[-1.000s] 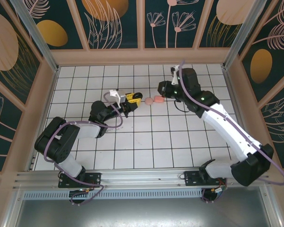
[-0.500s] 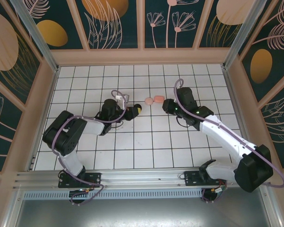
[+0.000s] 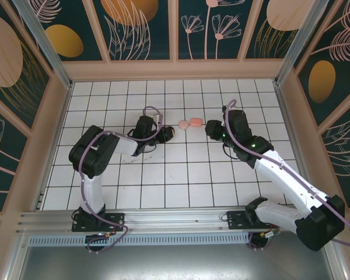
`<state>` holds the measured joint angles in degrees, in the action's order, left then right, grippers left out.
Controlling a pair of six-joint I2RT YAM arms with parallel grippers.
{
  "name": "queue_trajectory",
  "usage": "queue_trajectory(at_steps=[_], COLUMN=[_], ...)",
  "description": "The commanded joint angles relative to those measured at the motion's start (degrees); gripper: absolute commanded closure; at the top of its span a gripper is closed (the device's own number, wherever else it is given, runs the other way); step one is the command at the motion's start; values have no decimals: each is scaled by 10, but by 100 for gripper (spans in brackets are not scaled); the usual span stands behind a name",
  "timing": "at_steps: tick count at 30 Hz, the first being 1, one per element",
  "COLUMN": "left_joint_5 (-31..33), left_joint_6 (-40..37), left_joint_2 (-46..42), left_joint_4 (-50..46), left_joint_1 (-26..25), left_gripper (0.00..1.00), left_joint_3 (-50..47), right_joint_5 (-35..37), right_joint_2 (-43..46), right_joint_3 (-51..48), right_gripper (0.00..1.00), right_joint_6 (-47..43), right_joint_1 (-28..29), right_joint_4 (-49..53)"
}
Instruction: Insert the wireless bluetooth earbuds into the charging case
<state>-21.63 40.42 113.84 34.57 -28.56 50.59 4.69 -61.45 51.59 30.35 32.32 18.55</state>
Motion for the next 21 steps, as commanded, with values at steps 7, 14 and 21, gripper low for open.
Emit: queue_trajectory(at_steps=[7, 14, 21], left_joint_5=[3, 13, 42], left_joint_6=[-5, -30, -70], left_joint_2=[13, -26, -132], left_joint_4=[-34, -72, -128], left_joint_1=[23, 43, 86], left_gripper=[71, 30, 1], left_joint_3=[17, 6, -14], right_joint_5=[13, 5, -4], right_joint_2=[17, 12, 17], right_joint_3=[16, 38, 73], right_gripper=[57, 45, 6], right_joint_6=[-14, -27, -68], right_joint_1=[-7, -7, -48], right_joint_4=[25, 33, 53])
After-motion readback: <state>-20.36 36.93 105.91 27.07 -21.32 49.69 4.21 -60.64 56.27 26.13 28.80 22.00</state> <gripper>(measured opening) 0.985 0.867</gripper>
